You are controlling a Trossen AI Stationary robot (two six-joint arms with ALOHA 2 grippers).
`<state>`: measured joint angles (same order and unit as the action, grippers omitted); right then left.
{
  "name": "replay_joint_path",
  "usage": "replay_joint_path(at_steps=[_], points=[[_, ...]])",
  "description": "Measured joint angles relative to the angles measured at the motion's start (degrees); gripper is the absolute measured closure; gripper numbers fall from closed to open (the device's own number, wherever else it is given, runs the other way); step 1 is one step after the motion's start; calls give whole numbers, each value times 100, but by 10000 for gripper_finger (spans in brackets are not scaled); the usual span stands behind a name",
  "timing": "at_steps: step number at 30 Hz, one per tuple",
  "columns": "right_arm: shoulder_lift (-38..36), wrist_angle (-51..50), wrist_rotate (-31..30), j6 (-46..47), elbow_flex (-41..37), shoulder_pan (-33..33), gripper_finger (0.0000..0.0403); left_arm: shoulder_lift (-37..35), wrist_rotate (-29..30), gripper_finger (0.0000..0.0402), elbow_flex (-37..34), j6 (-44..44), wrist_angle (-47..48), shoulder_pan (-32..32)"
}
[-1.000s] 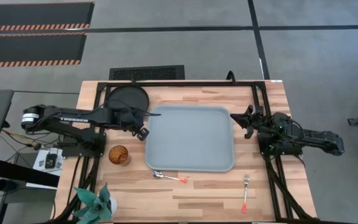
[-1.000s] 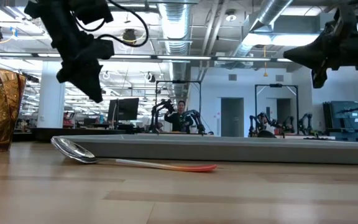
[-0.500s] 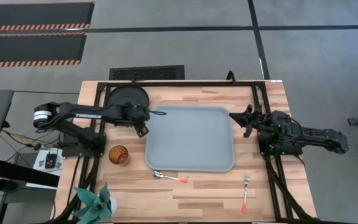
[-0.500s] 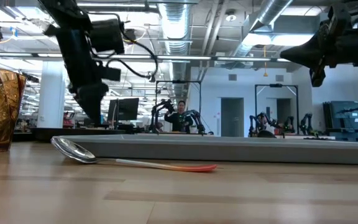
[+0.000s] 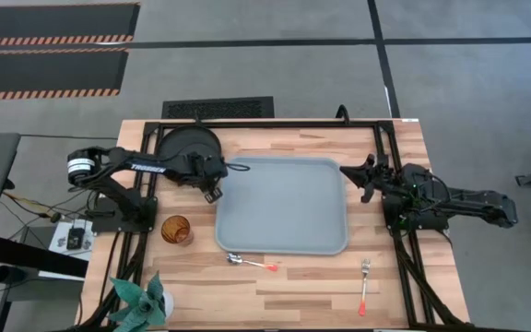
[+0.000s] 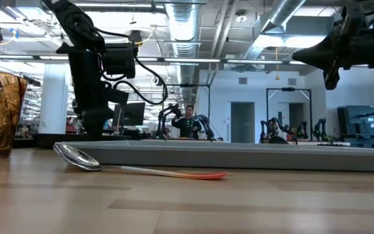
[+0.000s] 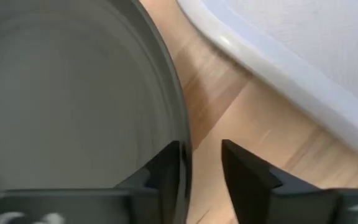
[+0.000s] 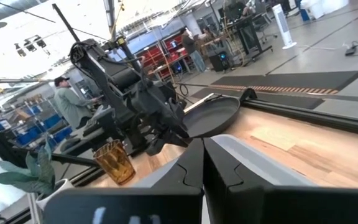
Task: Pick and place plate/cup/fork/spoon on tray
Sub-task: Put the black plate in the center of the gray tray
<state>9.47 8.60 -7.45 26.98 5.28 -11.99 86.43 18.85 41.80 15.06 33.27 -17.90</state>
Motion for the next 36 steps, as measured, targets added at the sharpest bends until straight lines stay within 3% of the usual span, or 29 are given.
replay_joint_path(at_steps=[6, 15, 19, 23, 29, 36], points=[[0, 2, -14, 0, 0, 0, 386, -6, -44, 393, 4, -266, 9, -124], [0, 0, -14, 1, 0, -7, 386, -28, -131, 398, 9, -77, 23, -173], [0, 1, -14, 21, 0, -7, 386, -24, -106, 377, 53, 432, 312, -203], [0, -31, -2, 108, 1, -7, 383, -19, -241, 329, 199, 563, 738, -226], [-2, -124, 0, 135, 2, -4, 386, -19, -201, 264, 193, 237, 943, -226], [-2, -149, -17, 304, 2, -7, 383, -46, -198, 258, -334, -63, 310, -268]])
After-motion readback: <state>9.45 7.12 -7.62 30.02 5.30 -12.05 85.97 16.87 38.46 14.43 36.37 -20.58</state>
